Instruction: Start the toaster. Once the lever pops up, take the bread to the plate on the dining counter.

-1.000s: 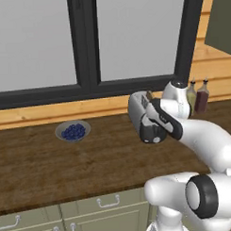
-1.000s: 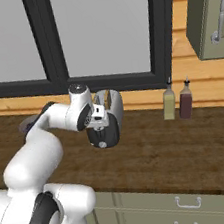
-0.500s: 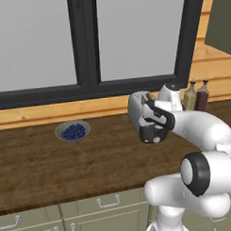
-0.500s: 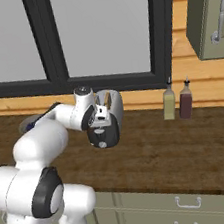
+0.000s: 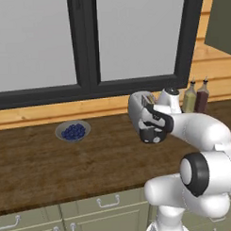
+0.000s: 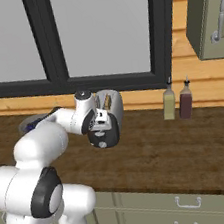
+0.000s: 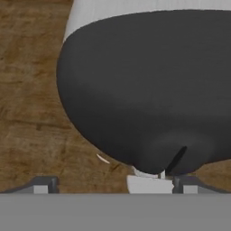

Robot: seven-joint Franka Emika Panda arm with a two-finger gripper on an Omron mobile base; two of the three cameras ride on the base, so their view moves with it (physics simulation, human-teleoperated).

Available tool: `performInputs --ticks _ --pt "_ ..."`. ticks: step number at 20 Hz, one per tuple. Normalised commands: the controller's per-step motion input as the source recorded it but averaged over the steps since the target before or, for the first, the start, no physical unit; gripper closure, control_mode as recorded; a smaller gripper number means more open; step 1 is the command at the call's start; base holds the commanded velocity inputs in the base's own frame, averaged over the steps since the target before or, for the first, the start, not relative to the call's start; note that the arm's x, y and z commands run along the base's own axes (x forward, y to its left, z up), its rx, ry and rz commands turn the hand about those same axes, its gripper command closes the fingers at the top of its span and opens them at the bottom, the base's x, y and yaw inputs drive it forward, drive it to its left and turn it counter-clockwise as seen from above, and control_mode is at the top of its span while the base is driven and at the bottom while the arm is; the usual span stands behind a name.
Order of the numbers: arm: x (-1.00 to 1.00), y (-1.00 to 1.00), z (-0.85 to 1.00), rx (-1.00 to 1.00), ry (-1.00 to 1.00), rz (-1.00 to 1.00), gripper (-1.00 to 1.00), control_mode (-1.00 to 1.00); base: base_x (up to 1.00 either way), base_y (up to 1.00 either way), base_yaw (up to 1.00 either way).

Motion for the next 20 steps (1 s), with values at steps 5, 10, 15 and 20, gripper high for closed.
performInputs --ticks 5,10,15,20 --pt "-0.29 0.0 -0.58 0.0 -0.05 0.0 -1.0 -1.0 0.0 0.0 0.0" --pt "-0.1 0.0 -0.73 0.0 -0.02 0.0 -1.0 -1.0 0.0 0.0 0.0" --pt "-0.16 0.0 -0.37 0.0 -0.09 0.0 -1.0 -1.0 0.0 0.0 0.0" --pt "-0.9 0.0 0.93 0.03 -0.31 -0.05 -1.0 -1.0 0.0 0.0 0.0"
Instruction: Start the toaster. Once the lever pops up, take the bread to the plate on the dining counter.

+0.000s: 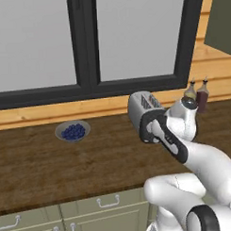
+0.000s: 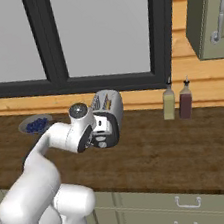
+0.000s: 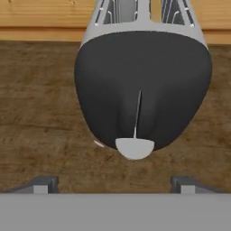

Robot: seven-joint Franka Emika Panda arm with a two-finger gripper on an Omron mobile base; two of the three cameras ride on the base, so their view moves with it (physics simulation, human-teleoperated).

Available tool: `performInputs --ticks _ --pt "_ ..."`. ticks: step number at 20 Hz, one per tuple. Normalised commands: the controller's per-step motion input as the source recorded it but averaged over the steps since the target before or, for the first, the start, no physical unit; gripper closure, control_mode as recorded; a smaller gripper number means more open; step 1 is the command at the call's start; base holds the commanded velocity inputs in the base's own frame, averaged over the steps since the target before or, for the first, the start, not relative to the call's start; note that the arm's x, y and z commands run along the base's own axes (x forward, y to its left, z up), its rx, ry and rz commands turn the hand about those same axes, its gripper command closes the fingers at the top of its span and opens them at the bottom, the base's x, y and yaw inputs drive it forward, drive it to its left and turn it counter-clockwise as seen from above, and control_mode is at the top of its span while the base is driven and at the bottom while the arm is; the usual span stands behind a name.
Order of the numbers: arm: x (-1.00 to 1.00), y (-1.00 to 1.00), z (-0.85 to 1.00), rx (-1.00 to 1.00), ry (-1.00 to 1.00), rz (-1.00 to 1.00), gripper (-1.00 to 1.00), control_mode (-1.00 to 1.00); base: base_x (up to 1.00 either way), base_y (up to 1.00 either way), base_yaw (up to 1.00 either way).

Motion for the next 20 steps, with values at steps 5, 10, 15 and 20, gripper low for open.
performInputs --ticks 5,10,15,20 --pt "-0.13 0.0 1.0 0.01 -0.05 -0.11 -1.0 -1.0 0.0 0.0 0.0" --pt "0.1 0.0 1.0 0.0 0.02 -0.15 -1.0 -1.0 0.0 0.0 0.0" --pt "0.02 -0.08 0.9 0.0 0.12 -0.11 -1.0 -1.0 0.0 0.0 0.0" --pt "0.0 -0.18 0.41 0.0 0.09 -0.03 -1.0 -1.0 0.0 0.0 0.0"
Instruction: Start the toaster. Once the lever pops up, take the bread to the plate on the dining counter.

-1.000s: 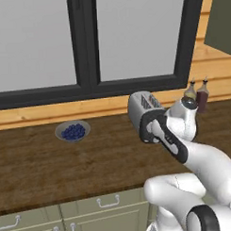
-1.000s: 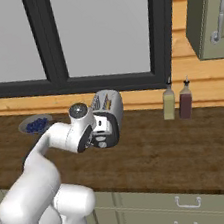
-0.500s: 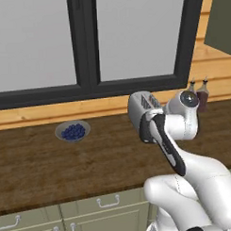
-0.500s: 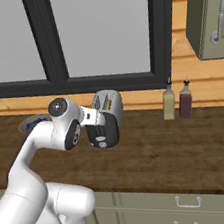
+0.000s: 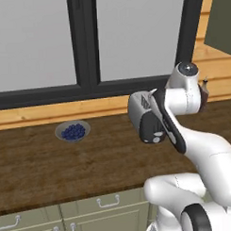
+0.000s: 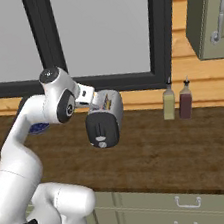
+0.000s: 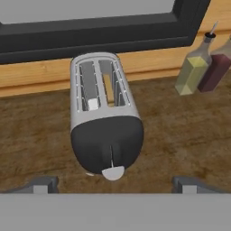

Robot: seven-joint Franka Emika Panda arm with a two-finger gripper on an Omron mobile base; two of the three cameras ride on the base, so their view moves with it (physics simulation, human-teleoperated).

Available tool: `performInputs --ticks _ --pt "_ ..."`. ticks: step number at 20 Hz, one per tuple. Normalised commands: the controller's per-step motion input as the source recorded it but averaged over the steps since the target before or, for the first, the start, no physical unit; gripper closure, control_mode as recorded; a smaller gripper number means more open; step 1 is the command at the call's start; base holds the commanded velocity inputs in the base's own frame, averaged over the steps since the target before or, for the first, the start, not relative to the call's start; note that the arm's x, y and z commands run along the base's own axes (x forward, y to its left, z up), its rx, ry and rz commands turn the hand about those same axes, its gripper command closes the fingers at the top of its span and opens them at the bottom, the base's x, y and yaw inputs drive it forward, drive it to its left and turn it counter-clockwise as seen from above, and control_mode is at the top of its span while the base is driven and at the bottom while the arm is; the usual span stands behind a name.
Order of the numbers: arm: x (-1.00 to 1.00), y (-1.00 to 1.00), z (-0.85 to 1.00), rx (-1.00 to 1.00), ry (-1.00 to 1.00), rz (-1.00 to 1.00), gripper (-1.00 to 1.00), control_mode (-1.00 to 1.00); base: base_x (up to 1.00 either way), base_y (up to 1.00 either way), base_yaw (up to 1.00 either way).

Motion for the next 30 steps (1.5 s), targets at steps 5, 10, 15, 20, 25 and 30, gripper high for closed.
performInputs --ticks 5,10,15,20,25,30 --pt "0.0 -0.22 0.11 0.0 0.01 0.0 -1.0 -1.0 0.0 0.0 0.0" --pt "0.0 -0.17 0.0 0.0 0.0 0.01 -1.0 -1.0 0.0 0.0 0.0" --pt "0.0 -0.01 0.0 0.01 -0.03 0.11 -1.0 -1.0 0.0 0.0 0.0" --pt "0.0 0.0 0.05 0.0 -0.09 0.14 -1.0 -1.0 0.0 0.0 0.0" --pt "0.02 0.0 0.0 0.0 -0.03 0.05 -1.0 -1.0 0.0 0.0 0.0" --pt "0.0 0.0 0.0 0.0 0.0 0.0 -1.0 -1.0 0.0 0.0 0.0"
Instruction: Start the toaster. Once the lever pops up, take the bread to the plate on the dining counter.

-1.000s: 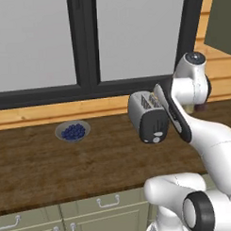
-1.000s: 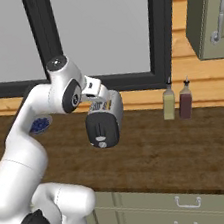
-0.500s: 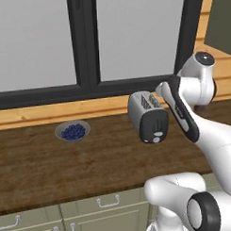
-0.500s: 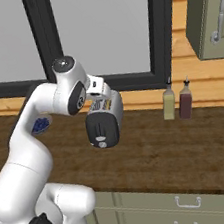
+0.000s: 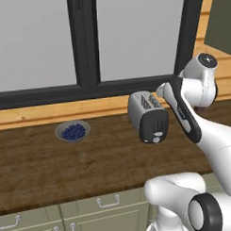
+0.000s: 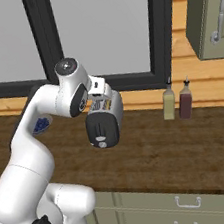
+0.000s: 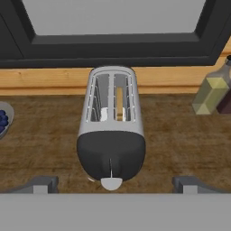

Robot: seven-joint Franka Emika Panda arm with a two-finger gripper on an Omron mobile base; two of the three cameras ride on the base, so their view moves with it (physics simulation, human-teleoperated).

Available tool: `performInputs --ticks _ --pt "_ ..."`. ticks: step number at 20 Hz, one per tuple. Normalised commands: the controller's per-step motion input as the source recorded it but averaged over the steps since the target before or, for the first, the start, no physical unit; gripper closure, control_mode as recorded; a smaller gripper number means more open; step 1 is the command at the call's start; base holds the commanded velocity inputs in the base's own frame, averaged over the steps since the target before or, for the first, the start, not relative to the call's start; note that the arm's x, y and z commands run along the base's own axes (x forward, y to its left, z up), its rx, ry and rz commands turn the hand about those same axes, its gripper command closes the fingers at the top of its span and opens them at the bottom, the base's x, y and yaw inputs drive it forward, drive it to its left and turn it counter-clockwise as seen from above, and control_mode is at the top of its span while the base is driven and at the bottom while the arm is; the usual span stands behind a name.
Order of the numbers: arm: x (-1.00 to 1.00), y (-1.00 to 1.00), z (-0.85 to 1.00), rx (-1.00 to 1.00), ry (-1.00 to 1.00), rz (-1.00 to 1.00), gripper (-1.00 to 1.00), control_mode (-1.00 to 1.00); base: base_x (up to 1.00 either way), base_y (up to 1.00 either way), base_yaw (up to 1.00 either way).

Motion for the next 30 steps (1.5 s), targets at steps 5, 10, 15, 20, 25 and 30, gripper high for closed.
performInputs --ticks 5,10,15,20,25,30 --pt "0.0 0.0 0.0 0.0 0.0 0.0 -1.0 -1.0 0.0 0.0 0.0" --pt "0.0 0.0 0.0 0.0 0.0 0.0 -1.0 -1.0 0.0 0.0 0.0" --pt "0.0 0.0 0.0 0.0 0.0 0.0 -1.0 -1.0 0.0 0.0 0.0" --pt "0.0 0.0 0.0 0.0 0.0 0.0 -1.0 -1.0 0.0 0.0 0.0" --pt "0.0 0.0 0.0 0.0 0.0 0.0 -1.0 -1.0 0.0 0.0 0.0" --pt "0.0 0.0 0.0 0.0 0.0 0.0 -1.0 -1.0 0.0 0.0 0.0"
